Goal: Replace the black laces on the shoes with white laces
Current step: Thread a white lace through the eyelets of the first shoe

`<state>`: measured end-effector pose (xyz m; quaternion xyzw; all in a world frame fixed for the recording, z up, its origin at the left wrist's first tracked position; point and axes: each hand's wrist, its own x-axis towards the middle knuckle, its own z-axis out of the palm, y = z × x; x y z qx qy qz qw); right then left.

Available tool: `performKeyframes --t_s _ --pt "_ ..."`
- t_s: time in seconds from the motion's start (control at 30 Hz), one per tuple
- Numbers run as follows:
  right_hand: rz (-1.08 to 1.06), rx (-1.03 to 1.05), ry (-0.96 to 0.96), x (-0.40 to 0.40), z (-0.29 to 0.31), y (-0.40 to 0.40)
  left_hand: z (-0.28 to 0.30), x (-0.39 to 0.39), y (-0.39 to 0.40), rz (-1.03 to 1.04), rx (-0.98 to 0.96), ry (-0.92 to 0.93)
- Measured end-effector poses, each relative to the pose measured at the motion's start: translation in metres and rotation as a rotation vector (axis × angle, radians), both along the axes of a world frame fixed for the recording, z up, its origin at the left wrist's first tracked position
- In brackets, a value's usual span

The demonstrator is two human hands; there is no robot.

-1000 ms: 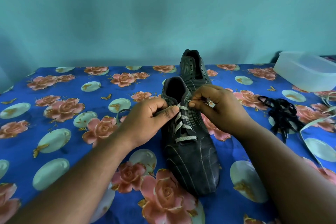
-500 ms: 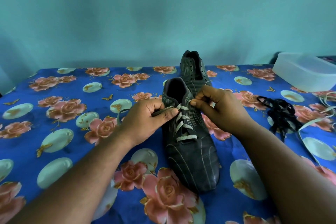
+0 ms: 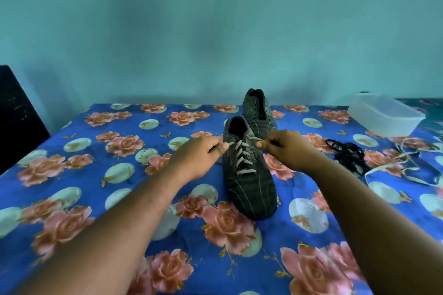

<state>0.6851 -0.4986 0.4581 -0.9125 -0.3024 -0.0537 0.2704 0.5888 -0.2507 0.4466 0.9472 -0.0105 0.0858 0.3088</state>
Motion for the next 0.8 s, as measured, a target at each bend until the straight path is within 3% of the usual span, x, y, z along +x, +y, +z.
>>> performKeyframes --t_s 0.17,0.33,0.57,0.8 --pt "0.002 0.046 0.023 -0.048 0.014 -0.017 0.013 -0.046 -0.011 0.051 -0.107 -0.029" --pt "0.019 0.151 0.112 -0.109 0.017 -0.032 0.017 -0.1 -0.042 0.074 -0.538 -0.068" --pt "0.02 0.291 0.295 -0.195 0.029 -0.042 0.022 -0.171 -0.099 0.051 -0.837 -0.045" --pt "0.054 0.41 0.409 -0.245 0.015 -0.047 0.001 -0.209 -0.135 0.081 -0.998 0.003"
